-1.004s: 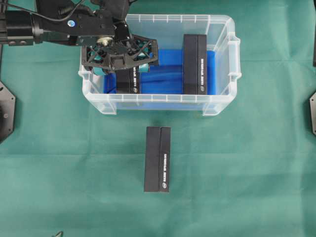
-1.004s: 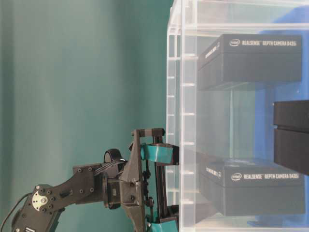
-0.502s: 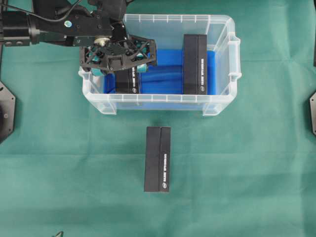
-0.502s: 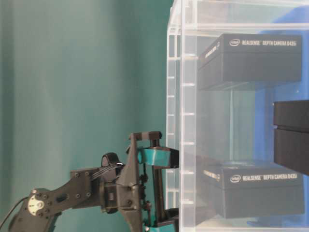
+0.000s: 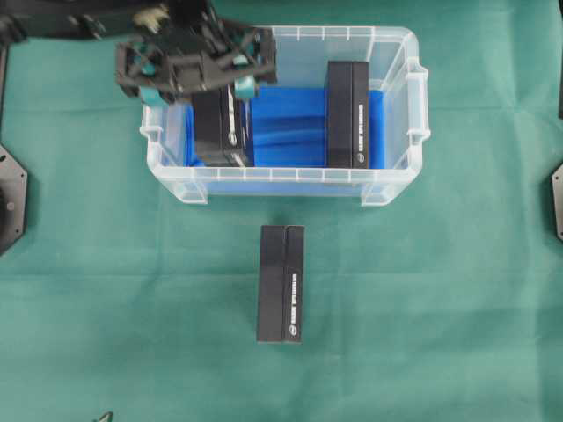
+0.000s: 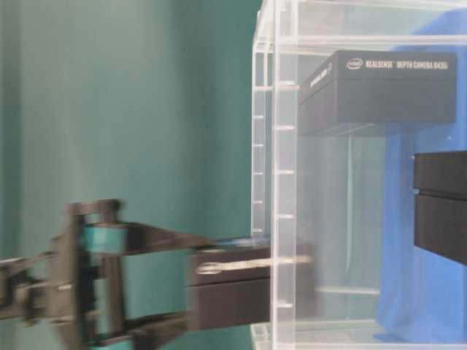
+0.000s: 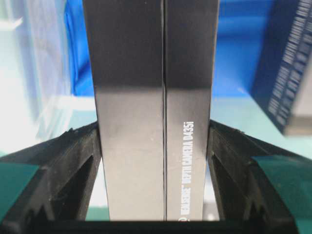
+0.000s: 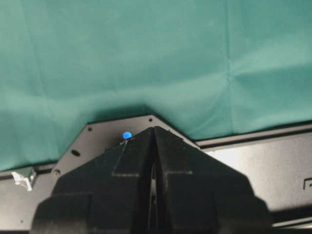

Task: Take the box out of the case with the left arm.
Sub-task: 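Lift the left box up out of the foam slot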

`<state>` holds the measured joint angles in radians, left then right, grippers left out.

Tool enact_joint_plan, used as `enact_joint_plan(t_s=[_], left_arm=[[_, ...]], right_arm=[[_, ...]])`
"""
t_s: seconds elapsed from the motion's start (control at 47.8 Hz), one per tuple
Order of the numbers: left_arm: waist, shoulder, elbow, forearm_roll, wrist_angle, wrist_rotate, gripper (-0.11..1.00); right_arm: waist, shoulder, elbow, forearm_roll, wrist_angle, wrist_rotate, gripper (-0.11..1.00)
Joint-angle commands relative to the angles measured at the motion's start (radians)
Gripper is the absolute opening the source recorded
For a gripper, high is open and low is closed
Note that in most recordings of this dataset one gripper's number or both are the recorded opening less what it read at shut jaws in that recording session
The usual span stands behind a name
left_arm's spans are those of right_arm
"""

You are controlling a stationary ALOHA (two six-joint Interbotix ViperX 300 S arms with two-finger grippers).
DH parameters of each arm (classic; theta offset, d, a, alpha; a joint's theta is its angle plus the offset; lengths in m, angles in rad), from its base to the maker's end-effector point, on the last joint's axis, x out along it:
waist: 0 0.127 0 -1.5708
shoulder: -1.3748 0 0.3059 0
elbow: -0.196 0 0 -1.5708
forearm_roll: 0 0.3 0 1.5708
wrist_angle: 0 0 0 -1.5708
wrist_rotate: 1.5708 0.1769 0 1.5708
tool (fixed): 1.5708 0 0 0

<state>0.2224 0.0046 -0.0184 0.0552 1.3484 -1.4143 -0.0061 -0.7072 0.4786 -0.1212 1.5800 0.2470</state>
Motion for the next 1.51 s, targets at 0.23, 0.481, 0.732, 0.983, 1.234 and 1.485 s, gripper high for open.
enact_joint_plan(t_s=[0.23,0.481,0.732,0.983,1.234,1.485], left_arm=[[0.002,-0.044,-0.216,0.002,0.218,0.018,0.59],[0.000,-0.040,-0.236,0.002,0.239,0.029,0.59],[0.002,-0.041,-0.236,0.002,0.239,0.031,0.59],[0.002,-0.041,-0.235,0.003,0.239,0.031,0.59],[0.000,-0.041,-0.235,0.003,0.239,0.031,0.59],[0.002,-0.041,-0.235,0.003,0.239,0.031,0.59]], right_arm=[[0.000,-0.002,-0.009,-0.002,-0.005,0.002,0.00],[-0.002,-0.002,-0.009,-0.002,-0.005,0.005,0.00],[-0.002,-0.002,-0.009,-0.002,-0.005,0.005,0.00],[0.000,-0.002,-0.009,-0.002,-0.005,0.005,0.00],[0.000,-0.002,-0.008,-0.002,-0.005,0.005,0.00],[0.000,-0.002,-0.009,-0.002,-0.005,0.005,0.00]])
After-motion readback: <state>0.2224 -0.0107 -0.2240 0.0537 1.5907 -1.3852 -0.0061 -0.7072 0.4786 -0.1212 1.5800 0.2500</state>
